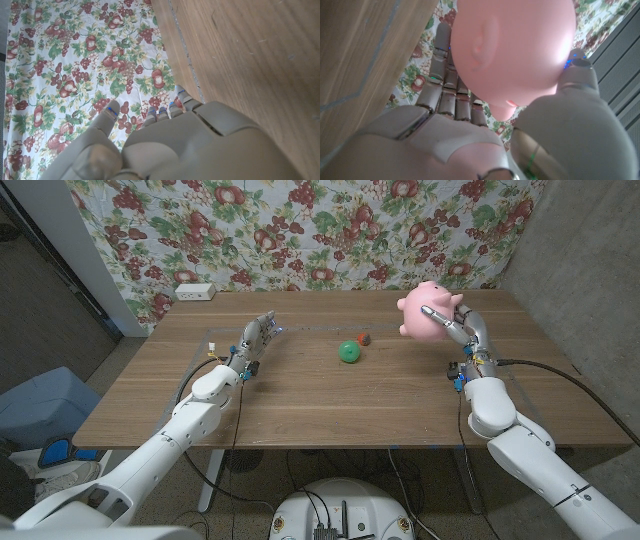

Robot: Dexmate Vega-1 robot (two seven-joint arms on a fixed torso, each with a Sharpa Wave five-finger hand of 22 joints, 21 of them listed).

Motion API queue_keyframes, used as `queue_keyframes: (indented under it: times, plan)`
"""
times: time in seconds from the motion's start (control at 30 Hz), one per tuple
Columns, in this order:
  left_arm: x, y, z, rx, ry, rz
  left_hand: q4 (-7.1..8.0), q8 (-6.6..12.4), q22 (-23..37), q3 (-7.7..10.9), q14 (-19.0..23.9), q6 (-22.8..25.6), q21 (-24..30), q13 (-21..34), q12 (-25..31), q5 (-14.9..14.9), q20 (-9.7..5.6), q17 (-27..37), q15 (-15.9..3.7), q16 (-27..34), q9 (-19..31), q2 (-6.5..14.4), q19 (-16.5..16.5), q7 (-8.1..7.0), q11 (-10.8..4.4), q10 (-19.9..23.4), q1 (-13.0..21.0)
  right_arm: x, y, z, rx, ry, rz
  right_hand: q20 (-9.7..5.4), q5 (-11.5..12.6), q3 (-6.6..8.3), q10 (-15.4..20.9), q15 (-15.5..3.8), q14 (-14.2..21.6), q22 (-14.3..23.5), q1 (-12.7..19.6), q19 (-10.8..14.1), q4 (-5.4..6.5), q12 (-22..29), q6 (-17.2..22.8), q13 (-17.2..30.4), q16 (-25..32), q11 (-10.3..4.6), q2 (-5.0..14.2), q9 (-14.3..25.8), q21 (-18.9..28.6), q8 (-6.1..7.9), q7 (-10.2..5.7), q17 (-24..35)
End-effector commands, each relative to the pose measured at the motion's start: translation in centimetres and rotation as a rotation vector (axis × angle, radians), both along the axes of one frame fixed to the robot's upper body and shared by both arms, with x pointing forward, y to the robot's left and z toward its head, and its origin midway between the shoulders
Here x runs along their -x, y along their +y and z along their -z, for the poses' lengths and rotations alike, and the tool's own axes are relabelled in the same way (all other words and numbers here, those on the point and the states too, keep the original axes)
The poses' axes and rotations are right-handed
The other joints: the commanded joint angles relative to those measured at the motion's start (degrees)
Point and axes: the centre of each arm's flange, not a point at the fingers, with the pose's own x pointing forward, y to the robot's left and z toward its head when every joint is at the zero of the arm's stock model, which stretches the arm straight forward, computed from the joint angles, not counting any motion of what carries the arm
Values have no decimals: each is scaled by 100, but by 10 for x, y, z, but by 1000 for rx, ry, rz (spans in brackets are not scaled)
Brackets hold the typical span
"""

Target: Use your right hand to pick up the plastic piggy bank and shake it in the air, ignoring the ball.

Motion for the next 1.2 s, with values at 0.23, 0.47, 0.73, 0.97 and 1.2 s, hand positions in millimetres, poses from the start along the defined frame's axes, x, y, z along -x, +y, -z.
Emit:
queue_keyframes:
  times: [0.23,0.47,0.73,0.97,1.2]
  plan:
    - [-3,0,-2,-2,3,-1,-60,-6,24,-6,-51,11,-31,14,-16,-5,21,11,21,-11,18,373,37,-11,36,-20,0,-2,-2,17,-306,-113,38,-464,1467,1520,2223,-2473,1948,0,1111,-507,79,682,2950,1595,1805,-1722,1479,1203,79,-34,-504,3677]
    - [-3,0,-1,-2,5,0,-79,-6,25,-14,-55,14,-44,14,-17,-9,16,9,22,-13,18,373,41,-11,36,-23,10,-2,-1,18,-315,-115,41,-469,1461,1520,2223,-2475,1942,-7,1096,-530,78,680,2947,1597,1785,-1733,1479,1203,108,-43,-499,3672]
    - [-4,0,0,-3,10,-1,-105,-7,25,-26,-55,12,-60,14,-18,-13,11,8,24,-12,18,372,50,-19,39,-28,22,0,0,17,-296,-107,45,-473,1459,1523,2233,-2476,1949,-13,1082,-542,76,678,2940,1596,1768,-1738,1483,1213,144,-47,-514,3669]
    - [-3,0,0,-2,7,0,-140,-6,24,-28,-55,13,-77,14,-19,-18,12,6,23,-13,18,373,57,-16,43,-34,42,0,0,12,-201,-61,19,-454,1455,1523,2224,-2474,1954,-19,1064,-574,75,682,2946,1617,1751,-1751,1479,1230,173,-41,-524,3669]
    - [-3,0,0,-2,8,1,-171,-4,24,-31,-55,20,-94,15,-19,-22,10,5,23,-13,18,375,63,-11,44,-39,61,-1,3,4,-68,-15,-11,-418,1447,1524,2218,-2472,1944,-23,1044,-624,76,688,2942,1640,1728,-1765,1479,1235,201,-48,-530,3668]
